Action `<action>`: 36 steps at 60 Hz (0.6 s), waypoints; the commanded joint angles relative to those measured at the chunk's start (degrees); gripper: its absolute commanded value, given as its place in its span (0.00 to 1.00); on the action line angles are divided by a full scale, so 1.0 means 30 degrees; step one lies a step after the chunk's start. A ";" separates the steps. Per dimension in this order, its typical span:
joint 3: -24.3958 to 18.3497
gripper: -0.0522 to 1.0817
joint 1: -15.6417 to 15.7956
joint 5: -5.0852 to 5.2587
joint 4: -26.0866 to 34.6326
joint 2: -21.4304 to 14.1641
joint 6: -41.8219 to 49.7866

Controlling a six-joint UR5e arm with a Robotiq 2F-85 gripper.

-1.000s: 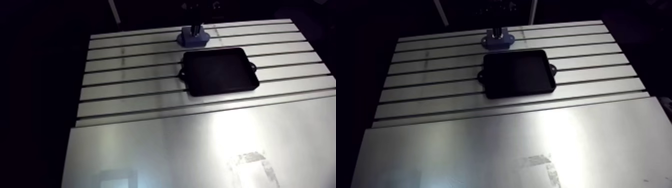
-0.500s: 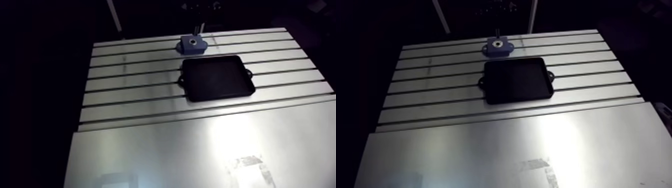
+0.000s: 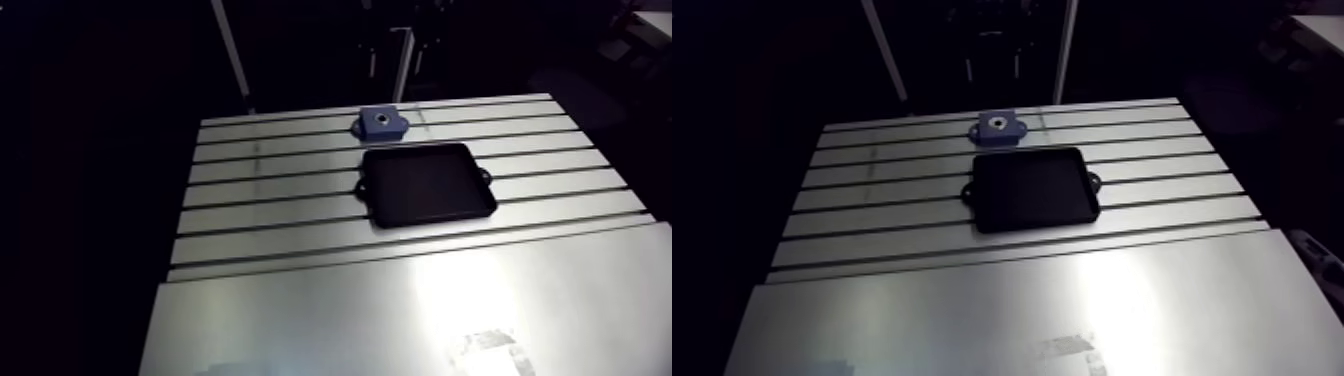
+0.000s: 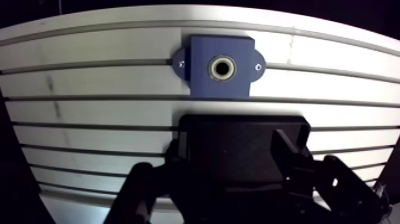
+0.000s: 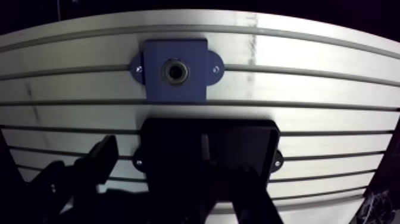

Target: Pick up the bearing and press it into the housing until flush.

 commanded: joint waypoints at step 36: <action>-0.0651 0.05 0.0111 0.0171 0.6357 -0.6533 0.0017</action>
